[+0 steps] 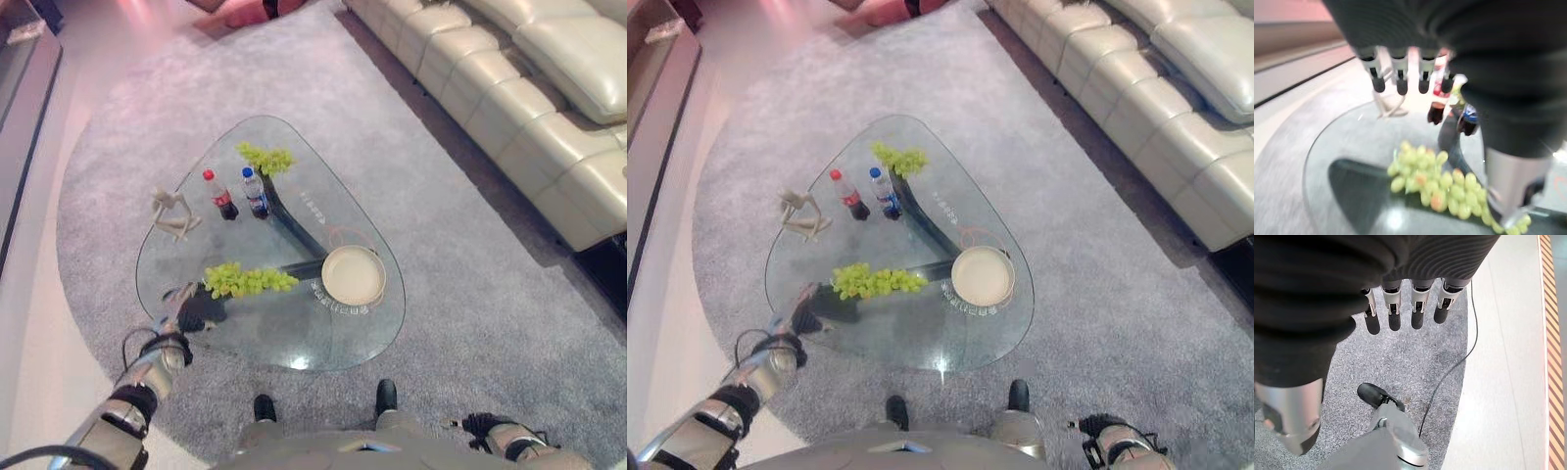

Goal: Pick up fruits into the plate

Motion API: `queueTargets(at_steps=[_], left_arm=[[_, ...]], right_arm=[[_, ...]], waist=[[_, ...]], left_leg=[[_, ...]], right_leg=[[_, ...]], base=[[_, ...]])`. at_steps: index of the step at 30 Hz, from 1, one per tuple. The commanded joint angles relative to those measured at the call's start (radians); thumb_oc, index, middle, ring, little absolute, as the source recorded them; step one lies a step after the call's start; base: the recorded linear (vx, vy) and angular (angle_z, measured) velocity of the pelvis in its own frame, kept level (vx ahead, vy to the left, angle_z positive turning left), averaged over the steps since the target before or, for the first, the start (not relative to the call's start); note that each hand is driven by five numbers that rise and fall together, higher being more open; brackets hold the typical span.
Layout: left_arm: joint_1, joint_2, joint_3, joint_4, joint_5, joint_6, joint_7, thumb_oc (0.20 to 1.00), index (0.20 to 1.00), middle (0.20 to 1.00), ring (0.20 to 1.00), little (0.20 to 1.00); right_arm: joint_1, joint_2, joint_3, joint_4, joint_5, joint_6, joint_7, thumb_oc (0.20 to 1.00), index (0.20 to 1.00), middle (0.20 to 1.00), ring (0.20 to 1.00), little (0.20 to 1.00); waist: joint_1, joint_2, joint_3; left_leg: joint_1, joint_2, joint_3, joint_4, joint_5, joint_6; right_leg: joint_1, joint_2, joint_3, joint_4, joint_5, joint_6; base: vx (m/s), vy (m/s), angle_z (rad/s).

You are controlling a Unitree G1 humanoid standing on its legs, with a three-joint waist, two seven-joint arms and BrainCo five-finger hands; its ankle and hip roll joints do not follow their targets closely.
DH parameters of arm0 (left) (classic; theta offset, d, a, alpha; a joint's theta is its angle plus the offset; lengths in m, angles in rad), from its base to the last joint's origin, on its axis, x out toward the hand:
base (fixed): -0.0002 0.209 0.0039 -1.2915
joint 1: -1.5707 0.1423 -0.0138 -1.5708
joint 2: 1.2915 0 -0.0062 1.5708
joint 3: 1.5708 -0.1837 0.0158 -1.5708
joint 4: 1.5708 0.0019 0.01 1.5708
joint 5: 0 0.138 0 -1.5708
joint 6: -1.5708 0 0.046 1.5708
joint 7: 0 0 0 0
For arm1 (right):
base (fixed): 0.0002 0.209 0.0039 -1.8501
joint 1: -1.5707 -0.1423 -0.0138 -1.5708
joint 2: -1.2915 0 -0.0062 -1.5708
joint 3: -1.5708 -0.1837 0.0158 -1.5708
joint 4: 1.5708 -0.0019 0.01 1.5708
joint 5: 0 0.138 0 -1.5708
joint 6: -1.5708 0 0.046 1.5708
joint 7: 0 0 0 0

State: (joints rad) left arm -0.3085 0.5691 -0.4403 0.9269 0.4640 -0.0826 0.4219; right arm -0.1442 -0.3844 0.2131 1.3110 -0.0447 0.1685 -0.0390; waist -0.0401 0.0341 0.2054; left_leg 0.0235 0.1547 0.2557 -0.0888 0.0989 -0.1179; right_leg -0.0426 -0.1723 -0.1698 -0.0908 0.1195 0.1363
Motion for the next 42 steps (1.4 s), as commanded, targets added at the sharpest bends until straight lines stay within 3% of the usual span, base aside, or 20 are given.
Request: queueTargets(at_steps=[1, 7, 14, 21, 28, 37, 42], left_arm=[[-0.157, 0.067, -0.028, 0.007, 0.038, 0.039, 0.044, 1.0, 1.0, 1.0, 1.0, 1.0], [-0.284, 0.14, -0.072, 0.055, 0.08, 0.055, 0.052, 1.0, 1.0, 1.0, 1.0, 1.0], [-0.379, 0.167, -0.095, 0.117, 0.063, 0.051, 0.055, 1.0, 1.0, 1.0, 1.0, 1.0], [-0.48, 0.194, -0.058, 0.181, -0.104, 0.09, 0.006, 1.0, 1.0, 1.0, 1.0, 1.0], [-0.532, 0.186, -0.04, 0.257, -0.153, 0.126, 0.028, 1.0, 1.0, 1.0, 1.0, 1.0], [-0.576, 0.196, -0.019, 0.293, -0.221, 0.171, 0.078, 1.0, 1.0, 1.0, 1.0, 1.0], [-0.593, 0.222, -0.005, 0.287, -0.222, 0.164, 0.167, 1.0, 1.0, 1.0, 1.0, 1.0]], right_arm=[[-0.098, -0.057, 0.06, 0.0, 0.042, -0.004, -0.017, 1.0, 1.0, 1.0, 1.0, 1.0], [-0.132, -0.086, 0.084, -0.03, 0.08, -0.023, -0.023, 1.0, 1.0, 1.0, 1.0, 1.0], [-0.193, -0.116, 0.093, -0.057, 0.124, -0.041, -0.027, 1.0, 1.0, 1.0, 1.0, 1.0], [-0.224, -0.124, 0.108, -0.092, 0.147, -0.033, -0.026, 1.0, 1.0, 1.0, 1.0, 1.0], [-0.22, -0.116, 0.119, -0.093, 0.174, -0.041, -0.038, 1.0, 1.0, 1.0, 1.0, 1.0], [-0.223, -0.126, 0.132, -0.123, 0.191, -0.065, -0.048, 1.0, 1.0, 1.0, 1.0, 1.0], [-0.205, -0.13, 0.134, -0.141, 0.203, -0.085, -0.051, 1.0, 1.0, 1.0, 1.0, 1.0]], waist=[[-0.025, 0.004, 0.103], [-0.042, -0.006, 0.183], [-0.05, -0.02, 0.249], [-0.058, -0.056, 0.314], [-0.069, -0.082, 0.315], [-0.086, -0.087, 0.315], [-0.09, -0.09, 0.315]], left_leg=[[-0.087, -0.033, -0.043, 0.05, -0.056, 0.039], [-0.162, -0.044, -0.032, 0.084, -0.05, 0.036], [-0.262, -0.046, -0.034, 0.143, -0.049, 0.028], [-0.351, -0.056, -0.028, 0.226, -0.069, 0.034], [-0.472, -0.057, -0.021, 0.289, -0.076, 0.037], [-0.596, -0.052, -0.017, 0.369, -0.095, 0.036], [-0.645, -0.05, -0.023, 0.411, -0.109, 0.036]], right_leg=[[-0.063, 0.002, 0.006, 0.111, -0.083, 0.002], [-0.13, 0.012, 0.023, 0.134, -0.079, -0.009], [-0.229, 0.019, 0.027, 0.183, -0.078, -0.016], [-0.316, 0.031, 0.015, 0.233, -0.079, -0.028], [-0.434, 0.037, 0.007, 0.291, -0.086, -0.037], [-0.554, 0.044, 0.009, 0.354, -0.098, -0.047], [-0.598, 0.044, 0.014, 0.38, -0.102, -0.052]], base=[[-0.17, 0.05, -0.02], [-0.1, 0.002, -0.03], [-0.07, -0.001, -0.01], [-0.05, -0.027, -0.01], [-0.02, -0.025, 0.03], [-0.01, 0.003, 0.03], [0.0, 0.0, 0.0]])
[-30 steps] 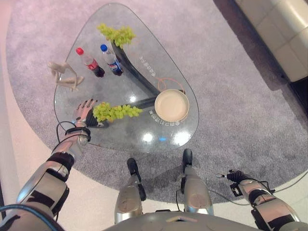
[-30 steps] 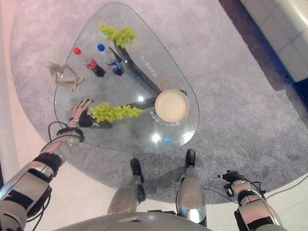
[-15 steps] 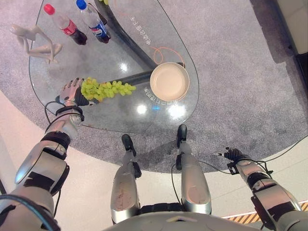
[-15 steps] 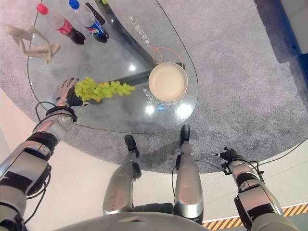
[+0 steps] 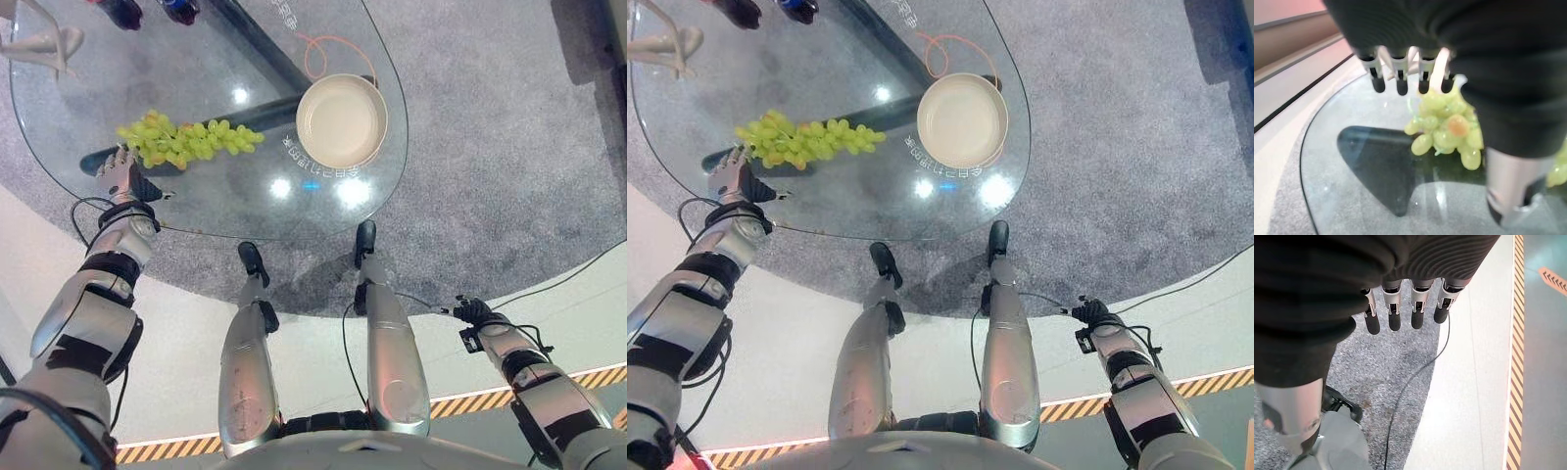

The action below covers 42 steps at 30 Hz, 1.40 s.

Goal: Pick up fruits into the plate

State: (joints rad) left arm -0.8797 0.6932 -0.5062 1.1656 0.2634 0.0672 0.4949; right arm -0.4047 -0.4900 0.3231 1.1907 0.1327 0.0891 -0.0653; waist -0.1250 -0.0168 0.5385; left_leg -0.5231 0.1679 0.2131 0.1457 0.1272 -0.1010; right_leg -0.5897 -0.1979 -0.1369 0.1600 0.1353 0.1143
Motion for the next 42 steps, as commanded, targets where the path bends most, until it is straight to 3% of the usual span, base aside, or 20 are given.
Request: queueTargets(at_steps=[1, 8, 14, 17, 23, 27, 30, 37, 42], left_arm=[[-0.031, 0.105, 0.066, 0.035, -0.024, 0.027, 0.147, 1.0, 1.0, 1.0, 1.0, 1.0], [-0.075, 0.133, 0.128, -0.018, 0.003, 0.061, 0.419, 1.0, 1.0, 1.0, 1.0, 1.0], [-0.126, 0.148, 0.127, -0.031, 0.005, 0.049, 0.548, 1.0, 1.0, 1.0, 1.0, 1.0], [-0.135, 0.145, 0.135, -0.027, 0.007, 0.027, 0.568, 1.0, 1.0, 1.0, 1.0, 1.0], [-0.156, 0.14, 0.091, -0.024, 0.113, -0.011, 0.46, 1.0, 1.0, 1.0, 1.0, 1.0], [-0.157, 0.132, 0.021, -0.033, 0.159, -0.024, 0.281, 1.0, 1.0, 1.0, 1.0, 1.0], [-0.148, 0.133, -0.014, -0.05, 0.179, -0.009, 0.213, 1.0, 1.0, 1.0, 1.0, 1.0], [-0.153, 0.157, -0.097, -0.077, 0.223, -0.061, 0.099, 1.0, 1.0, 1.0, 1.0, 1.0], [-0.168, 0.176, -0.143, -0.088, 0.228, -0.056, 0.032, 1.0, 1.0, 1.0, 1.0, 1.0]], right_arm=[[0.062, -0.022, 0.029, -0.026, 0.031, -0.012, -0.027, 1.0, 1.0, 1.0, 1.0, 1.0], [0.099, 0.0, 0.045, -0.021, 0.046, -0.049, -0.03, 1.0, 1.0, 1.0, 1.0, 1.0], [0.109, 0.009, 0.058, -0.027, 0.06, -0.051, -0.032, 1.0, 1.0, 1.0, 1.0, 1.0], [0.109, 0.014, 0.06, -0.026, 0.058, -0.053, -0.03, 1.0, 1.0, 1.0, 1.0, 1.0], [0.098, 0.011, 0.063, -0.04, 0.064, -0.048, -0.041, 1.0, 1.0, 1.0, 1.0, 1.0], [0.082, 0.001, 0.053, -0.048, 0.06, -0.035, -0.049, 1.0, 1.0, 1.0, 1.0, 1.0], [0.081, -0.008, 0.044, -0.06, 0.056, -0.022, -0.053, 1.0, 1.0, 1.0, 1.0, 1.0], [0.093, -0.039, 0.023, -0.068, 0.032, -0.028, -0.054, 1.0, 1.0, 1.0, 1.0, 1.0], [0.098, -0.056, 0.007, -0.074, 0.02, -0.028, -0.051, 1.0, 1.0, 1.0, 1.0, 1.0]], waist=[[-0.006, -0.04, -0.019], [-0.002, -0.054, -0.019], [-0.002, -0.061, -0.019], [-0.003, -0.062, -0.019], [-0.009, -0.061, -0.019], [-0.018, -0.052, -0.019], [-0.023, -0.044, -0.019], [-0.041, -0.021, -0.019], [-0.049, -0.003, -0.019]], left_leg=[[-0.109, -0.063, 0.017, 0.183, -0.141, 0.019], [-0.133, -0.07, 0.0, 0.188, -0.146, 0.018], [-0.139, -0.073, -0.007, 0.185, -0.147, 0.017], [-0.137, -0.075, -0.01, 0.179, -0.147, 0.017], [-0.142, -0.072, -0.003, 0.177, -0.145, 0.014], [-0.147, -0.073, 0.005, 0.173, -0.144, 0.015], [-0.15, -0.076, 0.01, 0.167, -0.14, 0.016], [-0.17, -0.077, 0.027, 0.166, -0.137, 0.02], [-0.171, -0.081, 0.036, 0.163, -0.136, 0.021]], right_leg=[[-0.062, 0.071, -0.017, 0.135, -0.119, -0.031], [-0.078, 0.075, -0.015, 0.129, -0.113, -0.034], [-0.086, 0.076, -0.019, 0.129, -0.107, -0.035], [-0.083, 0.078, -0.018, 0.124, -0.107, -0.035], [-0.094, 0.076, -0.021, 0.126, -0.104, -0.035], [-0.105, 0.075, -0.016, 0.122, -0.097, -0.031], [-0.113, 0.074, -0.012, 0.117, -0.091, -0.029], [-0.145, 0.071, 0.001, 0.12, -0.085, -0.024], [-0.151, 0.069, 0.005, 0.119, -0.084, -0.023]], base=[[0.02, -0.031, 0.01], [0.01, -0.044, 0.02], [0.01, -0.03, 0.02], [0.0, -0.01, 0.0], [0.0, 0.0, 0.0], [0.0, 0.009, 0.0], [0.01, 0.042, -0.01], [0.01, 0.052, -0.07], [0.02, 0.046, -0.03]])
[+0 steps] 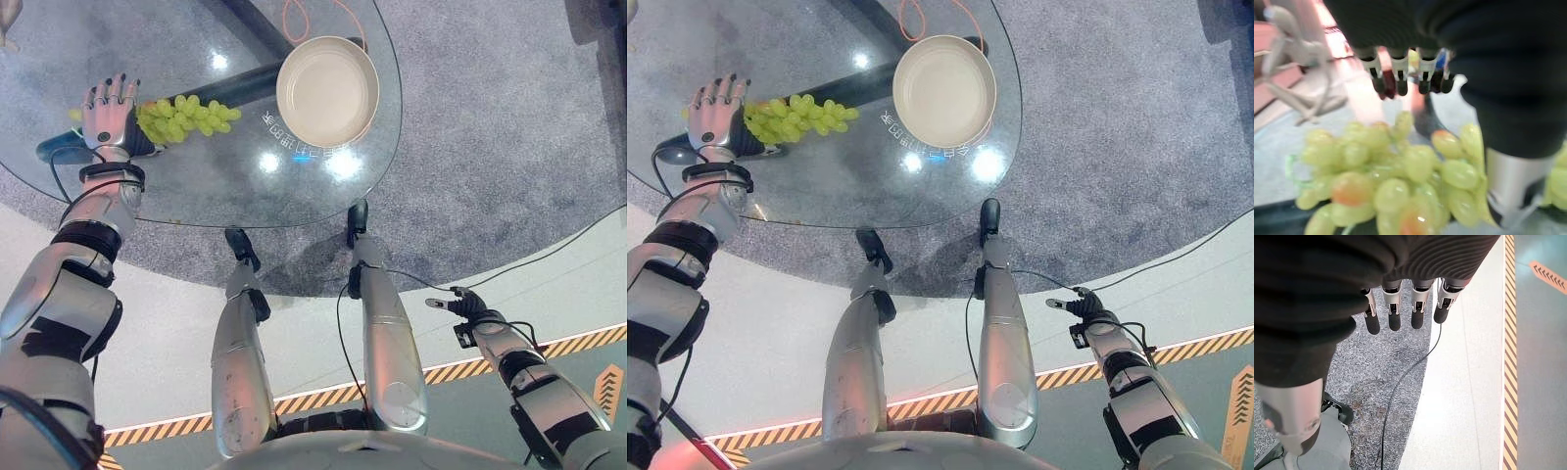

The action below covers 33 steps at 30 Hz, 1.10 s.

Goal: Pick up fruits into the plate

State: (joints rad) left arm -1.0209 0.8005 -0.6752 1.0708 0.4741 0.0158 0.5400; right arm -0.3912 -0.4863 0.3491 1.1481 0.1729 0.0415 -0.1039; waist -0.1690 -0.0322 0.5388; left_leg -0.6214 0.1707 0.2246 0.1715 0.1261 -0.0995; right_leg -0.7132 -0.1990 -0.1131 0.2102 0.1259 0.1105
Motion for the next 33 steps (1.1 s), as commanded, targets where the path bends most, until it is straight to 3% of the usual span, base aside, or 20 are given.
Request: queueTargets(at_steps=[1, 10, 12, 24, 28, 33], left_arm=[[-0.033, 0.073, 0.017, 0.008, 0.022, 0.004, -0.025, 1.0, 1.0, 1.0, 1.0, 1.0], [-0.038, 0.108, -0.007, 0.061, 0.066, 0.039, -0.074, 1.0, 1.0, 1.0, 1.0, 1.0], [-0.035, 0.111, -0.026, 0.093, 0.078, 0.066, -0.148, 1.0, 1.0, 1.0, 1.0, 1.0], [0.013, 0.092, -0.05, 0.137, 0.052, 0.207, -0.466, 1.0, 1.0, 1.0, 1.0, 1.0], [0.017, 0.086, -0.053, 0.112, 0.051, 0.233, -0.474, 1.0, 1.0, 1.0, 1.0, 1.0], [0.005, 0.079, -0.048, 0.126, 0.068, 0.256, -0.406, 1.0, 1.0, 1.0, 1.0, 1.0]], right_arm=[[0.085, -0.064, -0.018, -0.035, -0.017, 0.02, -0.014, 1.0, 1.0, 1.0, 1.0, 1.0], [0.105, -0.093, -0.036, -0.041, -0.01, -0.002, -0.025, 1.0, 1.0, 1.0, 1.0, 1.0], [0.123, -0.101, -0.04, -0.036, -0.001, -0.024, -0.03, 1.0, 1.0, 1.0, 1.0, 1.0], [0.136, -0.121, -0.055, -0.099, 0.015, -0.025, -0.055, 1.0, 1.0, 1.0, 1.0, 1.0], [0.136, -0.124, -0.052, -0.136, 0.02, -0.021, -0.061, 1.0, 1.0, 1.0, 1.0, 1.0], [0.139, -0.119, -0.043, -0.172, 0.018, -0.015, -0.06, 1.0, 1.0, 1.0, 1.0, 1.0]], waist=[[-0.008, 0.015, -0.019], [-0.023, 0.024, -0.019], [-0.026, 0.024, -0.019], [-0.033, 0.014, -0.019], [-0.033, 0.012, -0.019], [-0.038, 0.001, -0.019]], left_leg=[[-0.074, -0.084, 0.026, 0.138, -0.134, 0.019], [-0.095, -0.081, 0.033, 0.152, -0.131, 0.017], [-0.092, -0.077, 0.022, 0.176, -0.169, 0.009], [-0.136, -0.073, 0.017, 0.203, -0.177, 0.01], [-0.147, -0.071, 0.013, 0.207, -0.178, 0.011], [-0.159, -0.067, 0.01, 0.218, -0.179, 0.01]], right_leg=[[-0.03, 0.07, -0.017, 0.07, -0.075, -0.019], [-0.053, 0.075, -0.007, 0.08, -0.075, -0.022], [-0.049, 0.08, -0.001, 0.099, -0.105, -0.016], [-0.088, 0.086, 0.003, 0.109, -0.099, -0.018], [-0.096, 0.089, 0.005, 0.111, -0.099, -0.018], [-0.104, 0.094, 0.007, 0.113, -0.097, -0.019]], base=[[0.02, 0.045, -0.05], [0.02, 0.032, -0.06], [0.08, 0.017, -0.01], [0.0, 0.0, 0.0], [0.0, -0.009, 0.0], [0.0, -0.014, 0.0]])
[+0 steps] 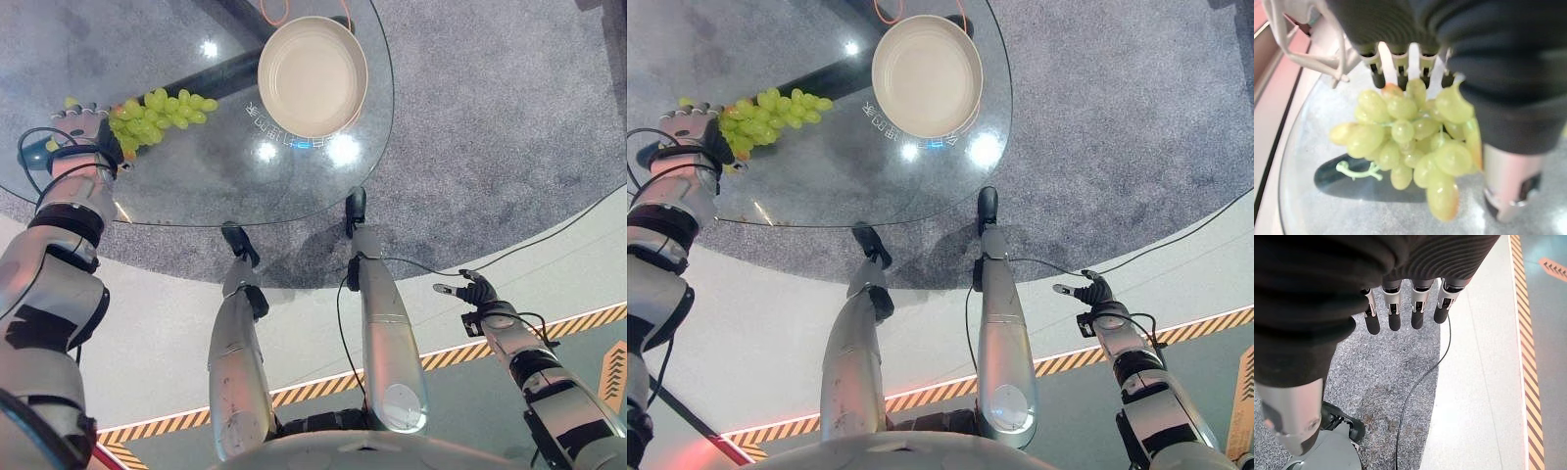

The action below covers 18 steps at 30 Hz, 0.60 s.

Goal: Pick up fruits into the plate

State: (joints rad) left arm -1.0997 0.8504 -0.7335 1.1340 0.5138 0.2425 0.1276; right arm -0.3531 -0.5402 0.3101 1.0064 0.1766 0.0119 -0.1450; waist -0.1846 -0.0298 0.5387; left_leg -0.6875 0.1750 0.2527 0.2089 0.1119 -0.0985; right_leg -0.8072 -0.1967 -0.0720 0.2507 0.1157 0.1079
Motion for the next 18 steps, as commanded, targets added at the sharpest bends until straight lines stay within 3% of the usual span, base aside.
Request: queueTargets(at_steps=[1, 5, 12, 14, 15, 18], left_arm=[[0.082, 0.027, 0.011, 0.066, 0.025, 0.039, 0.02, 1.0, 1.0, 1.0, 1.0, 1.0], [0.066, 0.015, 0.028, 0.122, 0.02, 0.034, 0.098, 1.0, 1.0, 1.0, 1.0, 1.0], [0.06, -0.019, 0.02, 0.175, 0.064, 0.04, 0.119, 1.0, 1.0, 1.0, 1.0, 1.0], [0.063, -0.023, 0.021, 0.18, 0.071, 0.039, 0.135, 0.633, 0.633, 0.633, 0.633, 0.633], [0.063, -0.025, 0.021, 0.184, 0.088, 0.046, 0.143, 0.2, 0.2, 0.2, 0.2, 0.2], [0.059, -0.027, 0.017, 0.2, 0.094, 0.05, 0.174, 0.2, 0.2, 0.2, 0.2, 0.2]], right_arm=[[0.101, -0.064, -0.002, -0.032, 0.016, 0.014, -0.02, 1.0, 1.0, 1.0, 1.0, 1.0], [0.098, -0.061, 0.007, -0.028, 0.032, 0.006, -0.019, 1.0, 1.0, 1.0, 1.0, 1.0], [0.095, -0.054, 0.014, -0.023, 0.056, -0.018, -0.046, 1.0, 1.0, 1.0, 1.0, 1.0], [0.094, -0.055, 0.012, -0.028, 0.059, -0.021, -0.055, 1.0, 1.0, 1.0, 1.0, 1.0], [0.092, -0.058, 0.01, -0.029, 0.064, -0.023, -0.056, 1.0, 1.0, 1.0, 1.0, 1.0], [0.085, -0.064, 0.008, -0.026, 0.081, -0.037, -0.057, 1.0, 1.0, 1.0, 1.0, 1.0]], waist=[[-0.023, -0.002, -0.019], [-0.026, -0.017, -0.019], [-0.029, -0.044, -0.019], [-0.03, -0.049, -0.019], [-0.03, -0.053, -0.019], [-0.031, -0.062, -0.019]], left_leg=[[-0.094, -0.07, -0.018, 0.182, -0.165, 0.009], [-0.106, -0.064, -0.023, 0.199, -0.171, 0.01], [-0.127, -0.059, -0.033, 0.209, -0.173, 0.01], [-0.13, -0.06, -0.035, 0.21, -0.173, 0.01], [-0.132, -0.059, -0.037, 0.211, -0.173, 0.01], [-0.143, -0.057, -0.041, 0.214, -0.174, 0.009]], right_leg=[[-0.011, 0.092, -0.034, 0.074, -0.087, -0.017], [-0.019, 0.096, -0.035, 0.086, -0.09, -0.018], [-0.033, 0.107, -0.036, 0.096, -0.085, -0.019], [-0.034, 0.108, -0.036, 0.094, -0.083, -0.019], [-0.035, 0.109, -0.036, 0.092, -0.08, -0.018], [-0.042, 0.111, -0.036, 0.089, -0.075, -0.018]], base=[[0.0, 0.0, 0.0], [0.0, -0.028, 0.0], [0.01, -0.027, 0.0], [0.0, 0.0, 0.0], [0.0, 0.0, 0.0], [0.0, -0.02, 0.02]])
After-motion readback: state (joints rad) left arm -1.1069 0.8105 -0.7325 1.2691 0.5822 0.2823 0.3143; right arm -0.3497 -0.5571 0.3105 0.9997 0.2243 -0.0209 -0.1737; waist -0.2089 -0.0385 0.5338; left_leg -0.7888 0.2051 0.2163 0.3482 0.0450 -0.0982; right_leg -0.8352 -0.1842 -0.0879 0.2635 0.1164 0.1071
